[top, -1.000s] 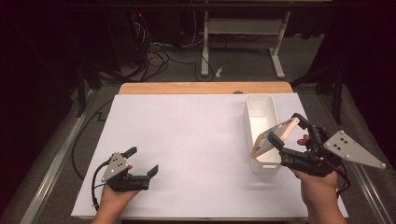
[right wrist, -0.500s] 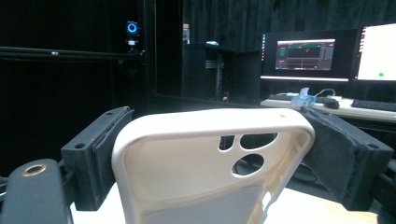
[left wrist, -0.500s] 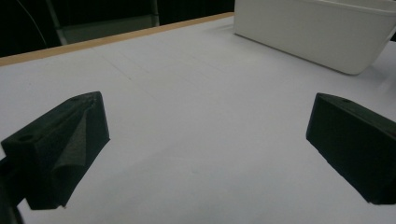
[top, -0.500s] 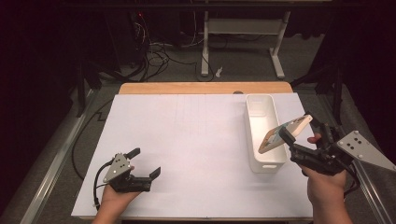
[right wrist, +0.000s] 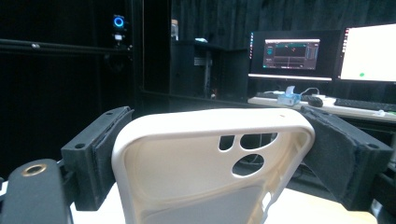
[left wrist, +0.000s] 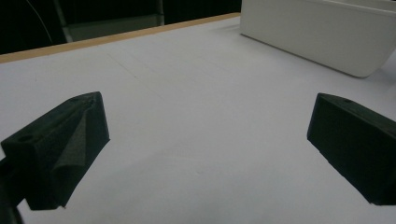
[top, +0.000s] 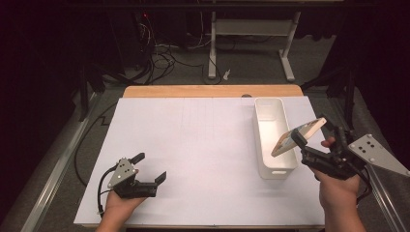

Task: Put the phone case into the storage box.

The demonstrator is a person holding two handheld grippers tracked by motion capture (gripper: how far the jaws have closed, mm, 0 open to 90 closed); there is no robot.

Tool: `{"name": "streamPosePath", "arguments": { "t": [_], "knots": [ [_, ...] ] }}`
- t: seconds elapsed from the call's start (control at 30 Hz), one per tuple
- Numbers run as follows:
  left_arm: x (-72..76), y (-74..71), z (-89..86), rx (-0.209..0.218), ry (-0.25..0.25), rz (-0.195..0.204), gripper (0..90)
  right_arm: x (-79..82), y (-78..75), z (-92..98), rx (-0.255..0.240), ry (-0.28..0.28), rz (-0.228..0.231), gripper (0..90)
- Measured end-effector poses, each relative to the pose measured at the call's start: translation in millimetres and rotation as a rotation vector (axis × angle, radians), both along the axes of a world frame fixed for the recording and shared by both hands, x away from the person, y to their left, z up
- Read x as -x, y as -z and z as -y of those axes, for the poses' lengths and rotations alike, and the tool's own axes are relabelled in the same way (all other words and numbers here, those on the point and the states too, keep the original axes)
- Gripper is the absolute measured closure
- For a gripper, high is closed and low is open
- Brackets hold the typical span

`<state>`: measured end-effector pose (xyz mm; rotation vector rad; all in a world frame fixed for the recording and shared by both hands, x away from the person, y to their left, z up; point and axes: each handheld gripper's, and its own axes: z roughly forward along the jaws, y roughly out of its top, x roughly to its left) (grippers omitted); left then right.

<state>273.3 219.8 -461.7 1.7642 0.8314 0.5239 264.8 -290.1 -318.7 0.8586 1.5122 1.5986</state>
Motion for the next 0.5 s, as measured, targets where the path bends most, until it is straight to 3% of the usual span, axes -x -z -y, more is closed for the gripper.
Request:
{"name": "streamPosePath", "arguments": {
  "t": [0.1, 0.2, 0.33, 0.5],
  "knots": [
    [0.6, -0.6, -0.4, 0.009, -0.003, 0.004, 0.2, -3.1, 2.6, -2.2, 0.008, 0.012, -0.011, 13.5],
    [0.6, -1.2, -0.2, 0.021, -0.001, -0.018, 0.2, -7.8, 4.2, -4.4, 0.015, 0.024, -0.020, 13.5],
    [1.2, -0.6, 2.1, -0.007, 0.006, -0.005, 0.2, -15.8, 5.4, -7.6, 0.016, 0.048, -0.034, 13.5],
    [0.7, -0.9, 1.3, -0.001, 0.024, -0.011, 0.2, -29.2, 3.8, -12.4, 0.028, 0.084, -0.050, 13.5]
  ]
}}
